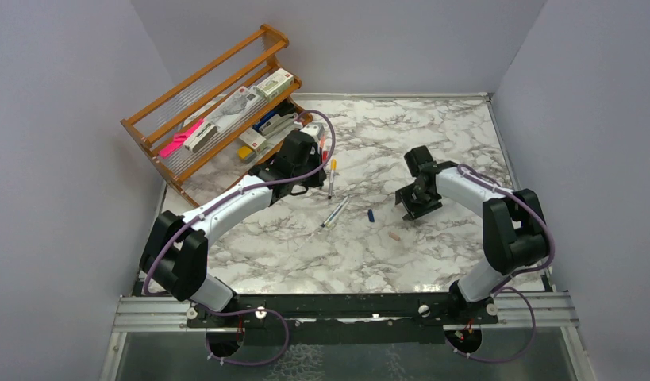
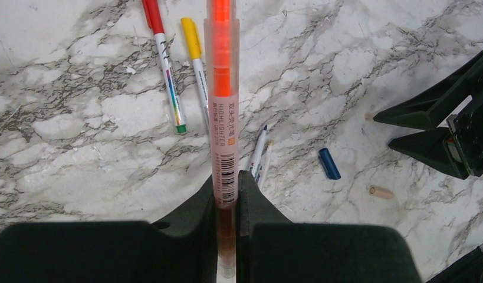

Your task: Insert the pens into the pen caps

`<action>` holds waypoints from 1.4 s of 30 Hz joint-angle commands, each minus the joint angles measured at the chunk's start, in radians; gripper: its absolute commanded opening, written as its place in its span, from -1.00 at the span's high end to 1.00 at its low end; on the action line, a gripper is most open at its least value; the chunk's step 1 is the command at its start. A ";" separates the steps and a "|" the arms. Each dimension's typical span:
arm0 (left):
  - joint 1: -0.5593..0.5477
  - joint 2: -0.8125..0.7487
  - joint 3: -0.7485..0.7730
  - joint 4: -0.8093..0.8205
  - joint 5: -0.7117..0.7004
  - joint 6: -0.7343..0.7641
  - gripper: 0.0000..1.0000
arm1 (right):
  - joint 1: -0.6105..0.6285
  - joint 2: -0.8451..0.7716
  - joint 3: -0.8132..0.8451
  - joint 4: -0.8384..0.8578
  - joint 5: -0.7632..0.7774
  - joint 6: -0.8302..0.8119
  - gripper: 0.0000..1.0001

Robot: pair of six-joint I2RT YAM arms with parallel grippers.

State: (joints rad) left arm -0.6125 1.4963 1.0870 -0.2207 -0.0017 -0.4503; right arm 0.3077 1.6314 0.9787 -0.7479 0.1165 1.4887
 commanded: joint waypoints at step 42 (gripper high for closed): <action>0.031 -0.005 0.000 -0.025 -0.025 0.044 1.00 | -0.030 0.299 0.414 -0.170 0.130 -0.125 0.17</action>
State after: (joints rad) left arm -0.5896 1.4963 1.0786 -0.2562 -0.0086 -0.4221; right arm 0.2802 1.8339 1.2510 -0.7494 0.1612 1.4670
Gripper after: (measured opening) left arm 0.106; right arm 0.435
